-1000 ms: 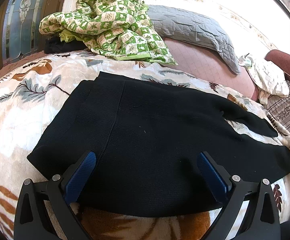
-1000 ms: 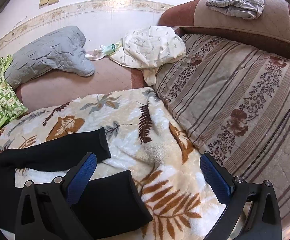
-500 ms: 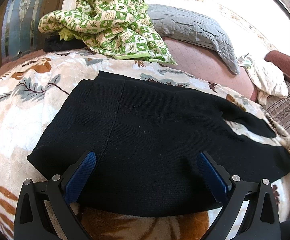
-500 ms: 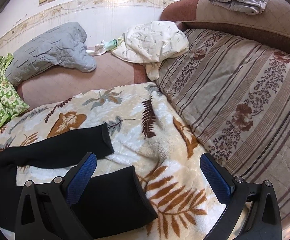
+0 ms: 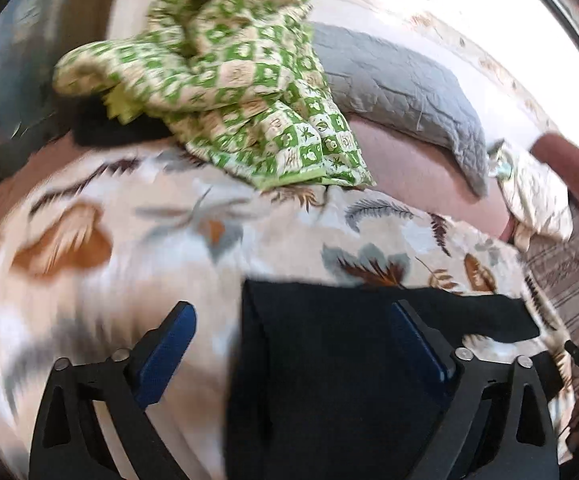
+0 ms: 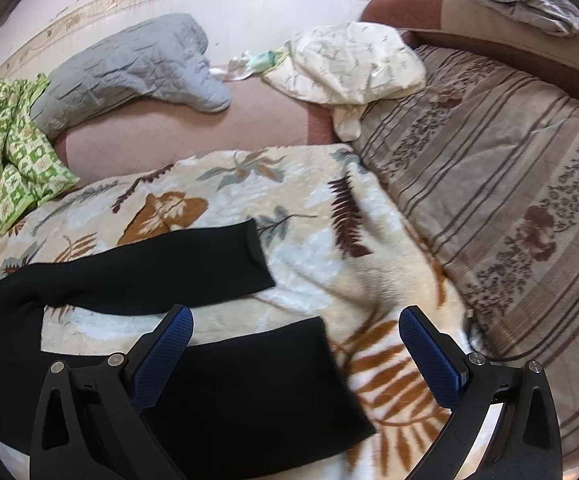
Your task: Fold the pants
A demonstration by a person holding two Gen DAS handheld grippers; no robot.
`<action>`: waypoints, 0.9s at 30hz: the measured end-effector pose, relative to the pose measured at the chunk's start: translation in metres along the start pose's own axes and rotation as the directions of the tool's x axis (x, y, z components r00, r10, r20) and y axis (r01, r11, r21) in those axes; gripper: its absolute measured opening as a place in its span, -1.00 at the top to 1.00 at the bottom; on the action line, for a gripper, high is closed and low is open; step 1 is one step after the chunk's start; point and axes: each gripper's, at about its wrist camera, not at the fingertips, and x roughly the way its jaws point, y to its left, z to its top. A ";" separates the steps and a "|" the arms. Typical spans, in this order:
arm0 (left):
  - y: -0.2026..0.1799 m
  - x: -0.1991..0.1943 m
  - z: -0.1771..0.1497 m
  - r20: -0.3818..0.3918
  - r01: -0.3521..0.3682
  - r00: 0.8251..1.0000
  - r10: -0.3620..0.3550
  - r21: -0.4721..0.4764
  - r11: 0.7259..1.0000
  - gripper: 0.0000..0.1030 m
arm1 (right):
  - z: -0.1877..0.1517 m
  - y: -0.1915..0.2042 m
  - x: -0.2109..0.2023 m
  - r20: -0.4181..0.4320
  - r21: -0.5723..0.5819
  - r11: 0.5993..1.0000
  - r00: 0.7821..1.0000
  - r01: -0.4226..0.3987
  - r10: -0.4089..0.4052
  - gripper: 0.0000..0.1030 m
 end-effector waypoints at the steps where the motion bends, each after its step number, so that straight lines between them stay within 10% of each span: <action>1: 0.003 0.015 0.013 -0.033 0.020 0.999 -0.019 0.029 0.999 -0.83 | 0.000 0.004 0.002 -0.007 -0.007 1.000 1.000 -0.006 0.006 -0.99; 8: 0.016 0.105 0.038 -0.263 0.055 0.965 -0.015 0.146 0.988 0.15 | -0.005 0.028 0.009 -0.033 -0.066 0.997 0.999 -0.031 0.029 -0.99; 19: 0.020 0.156 0.042 -0.303 0.098 0.953 -0.007 0.286 0.953 0.14 | -0.005 0.020 0.016 -0.076 -0.020 0.999 0.996 -0.049 0.048 -0.99; 24: 0.024 0.147 0.032 -0.275 0.081 0.961 -0.006 0.261 0.962 0.90 | -0.003 0.015 0.016 -0.071 -0.004 0.999 0.997 -0.039 0.039 -0.99; 27: 0.015 0.127 0.029 -0.241 0.051 0.970 0.021 0.289 0.956 0.93 | 0.004 0.005 0.011 -0.026 0.043 0.994 0.995 -0.100 0.101 -0.98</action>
